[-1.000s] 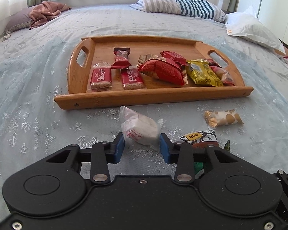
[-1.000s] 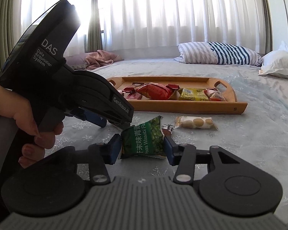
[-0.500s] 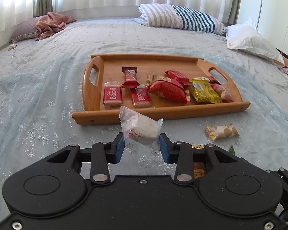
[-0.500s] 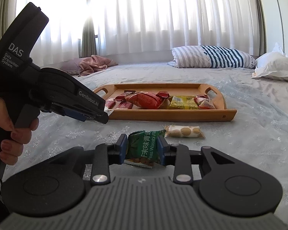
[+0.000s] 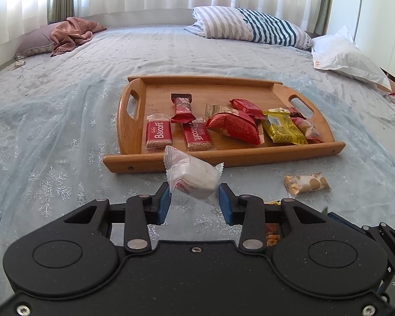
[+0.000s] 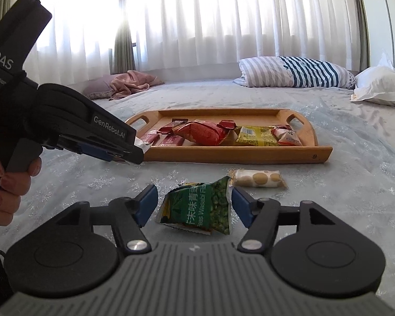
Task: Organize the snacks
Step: 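Carry the pastry with the left tool while the right tool carries the green bag onto the tray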
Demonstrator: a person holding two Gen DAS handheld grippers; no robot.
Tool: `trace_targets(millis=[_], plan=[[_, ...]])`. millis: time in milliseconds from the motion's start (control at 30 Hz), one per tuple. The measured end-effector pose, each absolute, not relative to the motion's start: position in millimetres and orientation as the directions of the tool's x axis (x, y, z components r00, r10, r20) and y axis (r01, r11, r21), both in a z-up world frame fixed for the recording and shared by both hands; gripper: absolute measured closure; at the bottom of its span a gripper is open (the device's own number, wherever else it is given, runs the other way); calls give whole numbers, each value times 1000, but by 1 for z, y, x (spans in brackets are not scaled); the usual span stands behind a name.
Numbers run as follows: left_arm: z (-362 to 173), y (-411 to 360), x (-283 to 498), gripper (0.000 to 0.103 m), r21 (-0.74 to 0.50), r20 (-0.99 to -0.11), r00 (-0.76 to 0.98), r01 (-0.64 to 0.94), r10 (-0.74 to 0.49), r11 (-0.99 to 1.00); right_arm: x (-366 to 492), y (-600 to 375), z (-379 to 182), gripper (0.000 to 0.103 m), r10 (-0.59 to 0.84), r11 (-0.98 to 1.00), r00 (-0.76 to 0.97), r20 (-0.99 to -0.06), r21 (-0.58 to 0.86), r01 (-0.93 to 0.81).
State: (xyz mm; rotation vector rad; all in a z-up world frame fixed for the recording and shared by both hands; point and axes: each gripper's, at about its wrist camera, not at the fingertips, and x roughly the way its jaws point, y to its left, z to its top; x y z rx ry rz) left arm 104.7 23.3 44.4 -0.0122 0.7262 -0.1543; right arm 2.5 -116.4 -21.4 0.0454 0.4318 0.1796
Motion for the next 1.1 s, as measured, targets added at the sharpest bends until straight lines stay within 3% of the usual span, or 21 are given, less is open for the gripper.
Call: trace_targets(millis=[67,100,200,767,1100], plan=[[45,24,105,66,-67,-660,738,135,-145,989,8,-115,-24,28,172,985,884,-436,83,-150],[45,25,105,66,-68,-659,738,133,-144,989,11,-115,-25,43,177,984,877,-447,93,-152],[46,26,106,66,-67,-658,739,131,-142,989,12,-117,-26,52,200,979,868,-455,133,-155],[78,49,159,66,-123,-601,780,122,-171,985,55,-170,27,53,139,988,924,-356,117,-104],[68,56,238,66,-163,-655,736,84,-171,983,166,-205,43,53,142,986,883,-448,144,-86]])
